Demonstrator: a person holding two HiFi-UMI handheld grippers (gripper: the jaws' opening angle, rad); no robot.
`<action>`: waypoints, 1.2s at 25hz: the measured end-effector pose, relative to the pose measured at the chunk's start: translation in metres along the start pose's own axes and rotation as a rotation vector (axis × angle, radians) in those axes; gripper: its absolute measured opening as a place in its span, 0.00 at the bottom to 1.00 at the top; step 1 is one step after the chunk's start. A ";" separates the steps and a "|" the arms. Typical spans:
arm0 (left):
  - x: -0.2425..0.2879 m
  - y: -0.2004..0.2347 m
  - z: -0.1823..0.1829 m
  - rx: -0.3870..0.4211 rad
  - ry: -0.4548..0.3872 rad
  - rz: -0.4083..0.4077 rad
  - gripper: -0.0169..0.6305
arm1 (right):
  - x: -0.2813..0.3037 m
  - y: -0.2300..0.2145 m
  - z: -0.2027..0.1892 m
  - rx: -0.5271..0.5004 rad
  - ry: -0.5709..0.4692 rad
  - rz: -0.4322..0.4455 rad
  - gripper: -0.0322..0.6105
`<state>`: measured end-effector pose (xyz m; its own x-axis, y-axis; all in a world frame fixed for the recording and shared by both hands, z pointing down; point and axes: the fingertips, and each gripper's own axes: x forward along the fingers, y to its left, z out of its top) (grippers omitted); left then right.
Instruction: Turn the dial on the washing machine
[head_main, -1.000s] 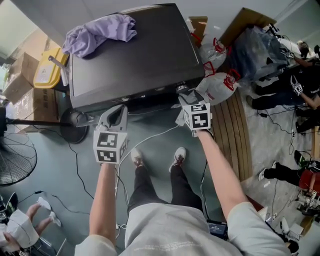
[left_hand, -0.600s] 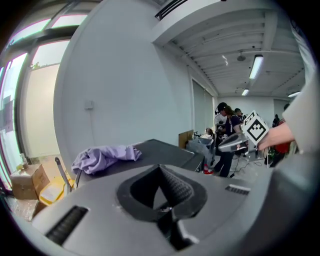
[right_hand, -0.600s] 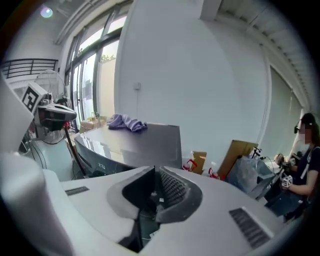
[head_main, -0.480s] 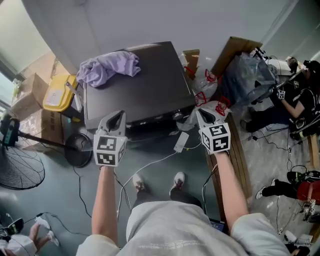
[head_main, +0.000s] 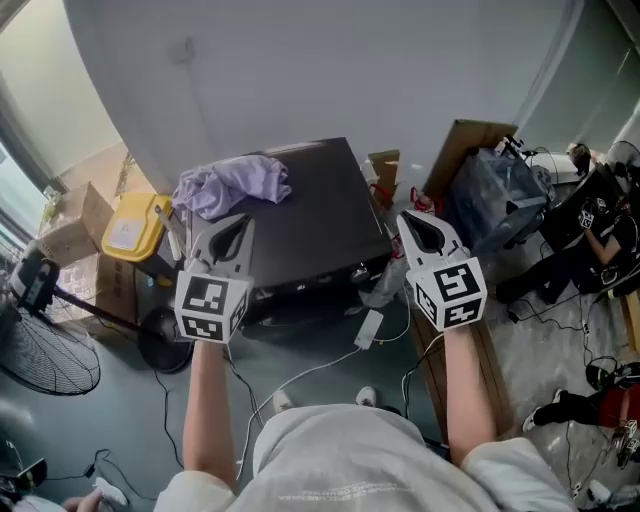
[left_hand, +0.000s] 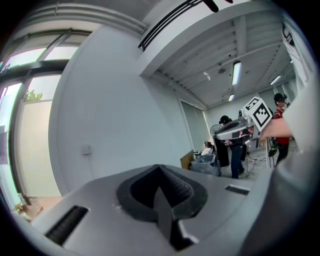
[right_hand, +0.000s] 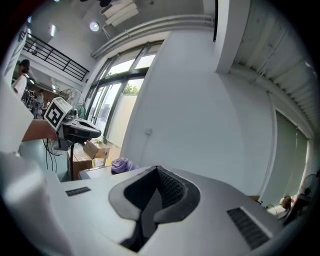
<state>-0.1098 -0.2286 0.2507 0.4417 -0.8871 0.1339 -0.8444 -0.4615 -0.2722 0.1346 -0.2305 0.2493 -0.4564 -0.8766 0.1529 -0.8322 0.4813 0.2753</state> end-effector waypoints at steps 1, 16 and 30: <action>-0.003 0.001 0.010 0.015 -0.019 -0.001 0.05 | -0.003 0.000 0.010 -0.006 -0.020 -0.003 0.07; -0.035 0.002 0.085 0.121 -0.157 0.011 0.05 | -0.013 0.018 0.083 -0.136 -0.126 0.038 0.07; -0.030 -0.009 0.074 0.127 -0.128 -0.018 0.05 | -0.007 0.017 0.065 -0.138 -0.084 0.037 0.07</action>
<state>-0.0933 -0.1973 0.1783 0.4980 -0.8670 0.0190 -0.7946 -0.4650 -0.3903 0.1030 -0.2163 0.1909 -0.5156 -0.8524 0.0874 -0.7655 0.5041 0.3998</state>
